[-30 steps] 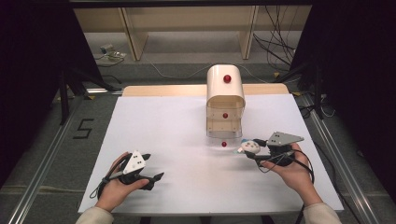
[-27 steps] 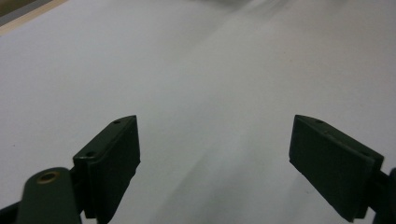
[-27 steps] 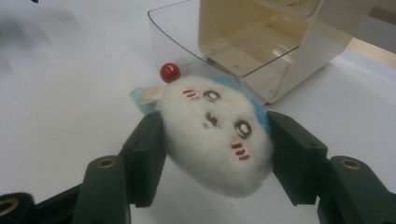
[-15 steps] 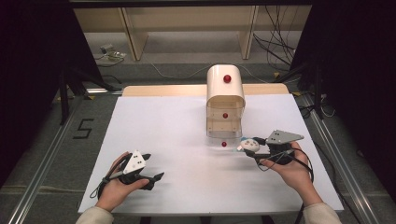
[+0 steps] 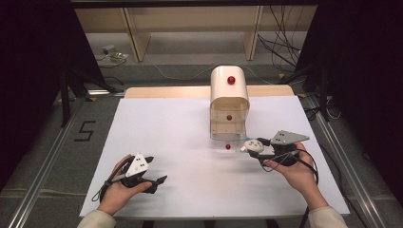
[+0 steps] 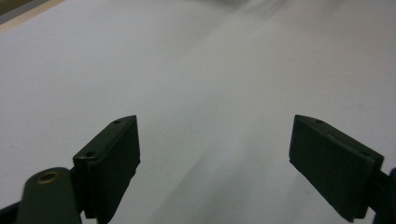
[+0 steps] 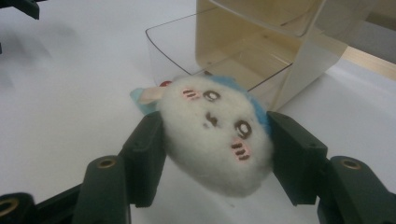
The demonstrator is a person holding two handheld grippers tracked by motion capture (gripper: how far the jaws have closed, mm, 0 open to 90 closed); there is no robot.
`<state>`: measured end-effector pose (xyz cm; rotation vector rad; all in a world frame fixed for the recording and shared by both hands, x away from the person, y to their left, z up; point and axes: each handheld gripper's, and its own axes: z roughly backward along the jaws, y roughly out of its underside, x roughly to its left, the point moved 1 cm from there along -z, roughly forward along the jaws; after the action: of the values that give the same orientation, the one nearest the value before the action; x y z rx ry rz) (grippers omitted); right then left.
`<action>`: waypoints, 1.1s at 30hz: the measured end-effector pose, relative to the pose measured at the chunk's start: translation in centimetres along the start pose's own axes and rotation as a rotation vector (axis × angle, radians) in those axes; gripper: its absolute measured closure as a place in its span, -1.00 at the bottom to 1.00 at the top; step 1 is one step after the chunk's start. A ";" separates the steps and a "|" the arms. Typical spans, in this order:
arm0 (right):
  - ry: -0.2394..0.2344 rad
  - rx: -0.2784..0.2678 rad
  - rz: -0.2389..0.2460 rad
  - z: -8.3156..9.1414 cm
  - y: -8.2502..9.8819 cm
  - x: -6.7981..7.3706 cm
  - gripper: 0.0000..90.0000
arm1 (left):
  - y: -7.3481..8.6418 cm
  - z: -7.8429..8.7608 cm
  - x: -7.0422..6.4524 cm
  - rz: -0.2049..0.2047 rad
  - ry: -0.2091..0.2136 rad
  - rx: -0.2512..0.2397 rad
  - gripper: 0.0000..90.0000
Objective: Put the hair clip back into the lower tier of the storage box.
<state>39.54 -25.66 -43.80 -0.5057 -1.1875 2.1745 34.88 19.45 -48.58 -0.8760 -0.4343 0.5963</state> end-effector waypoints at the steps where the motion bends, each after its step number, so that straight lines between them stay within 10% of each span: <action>1: 0.001 -0.002 0.000 0.0 0.0 0.0 -0.08 | 0.0 0.0 0.0 0.000 0.000 0.000 -0.64; 33: 0.004 -0.017 -0.009 -0.6 -1.5 0.2 -0.08 | 0.0 -0.1 0.0 0.002 0.003 0.001 -0.64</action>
<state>40.23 -24.55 -42.85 -0.5102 -1.2054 2.1562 34.93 19.43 -48.61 -0.8760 -0.4307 0.5972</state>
